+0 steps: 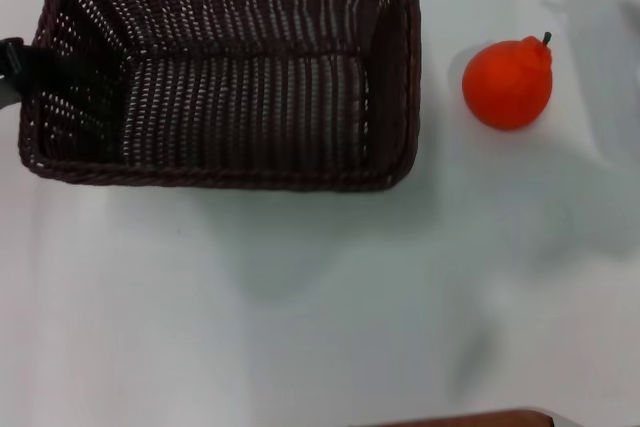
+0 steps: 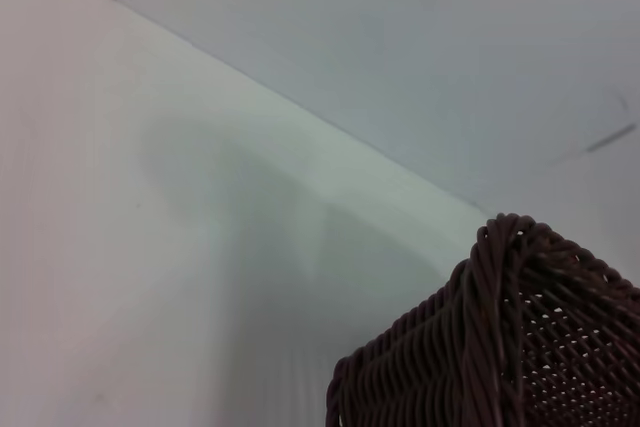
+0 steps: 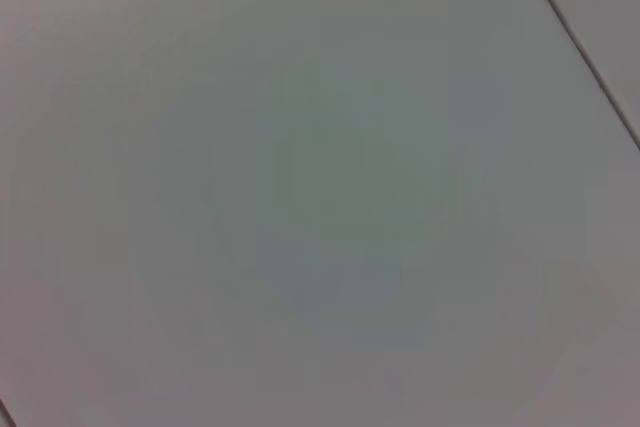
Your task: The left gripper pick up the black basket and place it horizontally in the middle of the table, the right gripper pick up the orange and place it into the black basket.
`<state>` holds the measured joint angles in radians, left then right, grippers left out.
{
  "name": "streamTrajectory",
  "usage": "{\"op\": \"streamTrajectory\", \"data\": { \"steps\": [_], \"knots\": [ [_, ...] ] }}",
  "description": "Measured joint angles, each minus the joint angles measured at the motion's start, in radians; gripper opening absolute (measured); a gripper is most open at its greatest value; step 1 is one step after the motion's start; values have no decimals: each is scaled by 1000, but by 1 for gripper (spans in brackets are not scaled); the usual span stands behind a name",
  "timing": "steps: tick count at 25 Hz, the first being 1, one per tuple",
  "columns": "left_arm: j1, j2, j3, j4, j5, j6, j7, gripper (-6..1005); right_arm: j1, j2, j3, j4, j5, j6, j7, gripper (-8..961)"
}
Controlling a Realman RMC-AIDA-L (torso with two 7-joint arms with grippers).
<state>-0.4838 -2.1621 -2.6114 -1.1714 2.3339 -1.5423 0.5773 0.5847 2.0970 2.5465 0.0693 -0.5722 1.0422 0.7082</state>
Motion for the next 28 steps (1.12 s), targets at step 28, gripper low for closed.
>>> {"op": "streamTrajectory", "data": {
  "steps": [28],
  "knots": [
    [58,2,1,177,-123,135,5,488,0,-2,0,1,0,-16,-4,853]
  ]
}}
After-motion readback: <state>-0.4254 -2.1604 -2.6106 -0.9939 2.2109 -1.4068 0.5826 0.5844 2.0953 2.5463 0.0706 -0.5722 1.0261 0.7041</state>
